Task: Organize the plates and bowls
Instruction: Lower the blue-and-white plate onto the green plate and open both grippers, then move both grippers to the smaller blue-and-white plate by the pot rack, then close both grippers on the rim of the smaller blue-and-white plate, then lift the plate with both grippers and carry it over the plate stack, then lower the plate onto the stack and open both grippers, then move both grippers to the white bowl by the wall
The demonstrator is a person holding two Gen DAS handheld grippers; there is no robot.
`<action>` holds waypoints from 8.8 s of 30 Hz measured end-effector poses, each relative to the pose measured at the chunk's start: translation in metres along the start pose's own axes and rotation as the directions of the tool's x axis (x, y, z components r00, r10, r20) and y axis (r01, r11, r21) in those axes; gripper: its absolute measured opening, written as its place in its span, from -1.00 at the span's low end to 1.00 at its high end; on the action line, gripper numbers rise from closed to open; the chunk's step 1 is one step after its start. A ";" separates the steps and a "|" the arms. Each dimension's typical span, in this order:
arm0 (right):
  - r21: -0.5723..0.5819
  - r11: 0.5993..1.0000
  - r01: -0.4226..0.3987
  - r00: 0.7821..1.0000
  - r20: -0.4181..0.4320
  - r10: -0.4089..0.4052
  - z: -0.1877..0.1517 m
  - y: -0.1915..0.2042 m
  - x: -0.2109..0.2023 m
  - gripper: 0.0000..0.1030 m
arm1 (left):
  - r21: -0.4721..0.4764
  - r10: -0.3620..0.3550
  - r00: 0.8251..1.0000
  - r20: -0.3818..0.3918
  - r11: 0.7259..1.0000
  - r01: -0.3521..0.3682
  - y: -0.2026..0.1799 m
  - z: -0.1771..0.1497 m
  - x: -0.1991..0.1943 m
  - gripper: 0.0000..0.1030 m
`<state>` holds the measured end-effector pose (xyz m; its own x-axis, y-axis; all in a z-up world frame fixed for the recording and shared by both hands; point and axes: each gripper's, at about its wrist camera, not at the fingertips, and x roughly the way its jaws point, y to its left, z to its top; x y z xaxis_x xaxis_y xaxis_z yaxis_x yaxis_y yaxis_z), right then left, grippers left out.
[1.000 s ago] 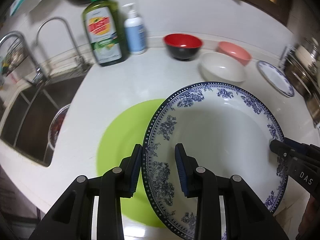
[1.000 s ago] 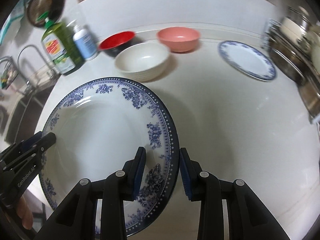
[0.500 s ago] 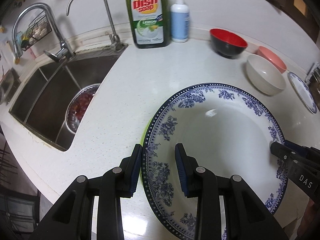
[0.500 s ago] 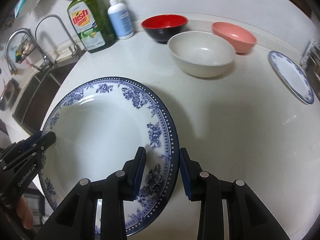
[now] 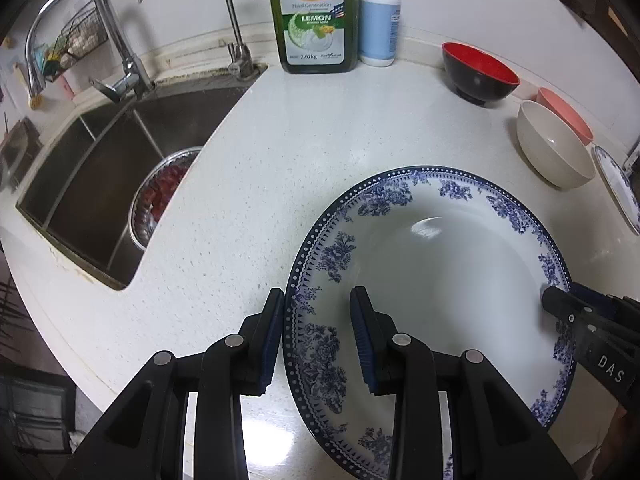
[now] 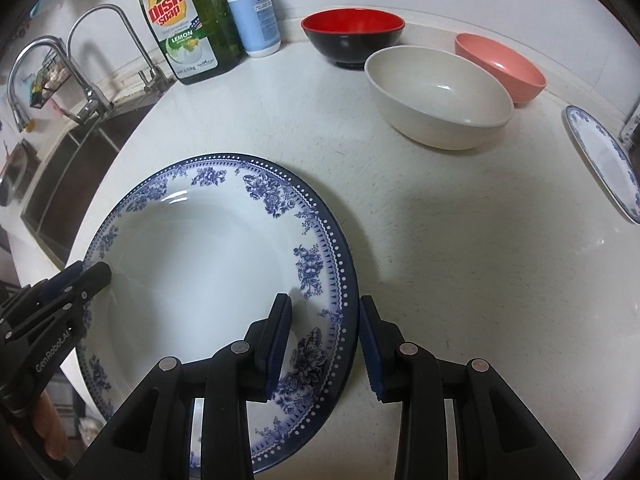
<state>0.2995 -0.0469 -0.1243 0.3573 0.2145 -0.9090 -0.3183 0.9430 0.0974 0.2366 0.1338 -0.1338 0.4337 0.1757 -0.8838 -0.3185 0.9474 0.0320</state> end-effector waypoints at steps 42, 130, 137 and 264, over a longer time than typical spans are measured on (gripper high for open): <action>0.264 0.948 0.177 0.925 0.285 -0.252 -0.022 -0.128 -0.116 0.25 | 0.429 -0.301 0.917 0.261 0.887 0.169 -0.182 0.058 -0.103 0.88; 0.565 0.767 0.303 0.923 0.025 -0.383 0.086 -0.477 0.009 -0.27 | 0.584 -0.344 0.927 -0.148 0.726 0.363 -0.547 0.186 0.095 -0.33; 0.560 0.768 0.312 0.919 0.028 -0.394 0.081 -0.463 -0.005 -0.27 | 0.576 -0.360 0.922 -0.142 0.728 0.373 -0.528 0.180 0.072 -0.33; 0.124 0.989 0.083 0.949 0.294 -0.116 0.035 -0.067 -0.096 0.24 | 0.324 -0.193 0.961 0.200 0.938 0.122 -0.104 0.096 -0.068 0.68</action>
<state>0.3176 -0.1220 -0.0289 0.6340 0.1686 -0.7547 -0.1766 0.9817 0.0710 0.3213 0.0486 -0.0323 0.6468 0.0391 -0.7617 0.0265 0.9969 0.0737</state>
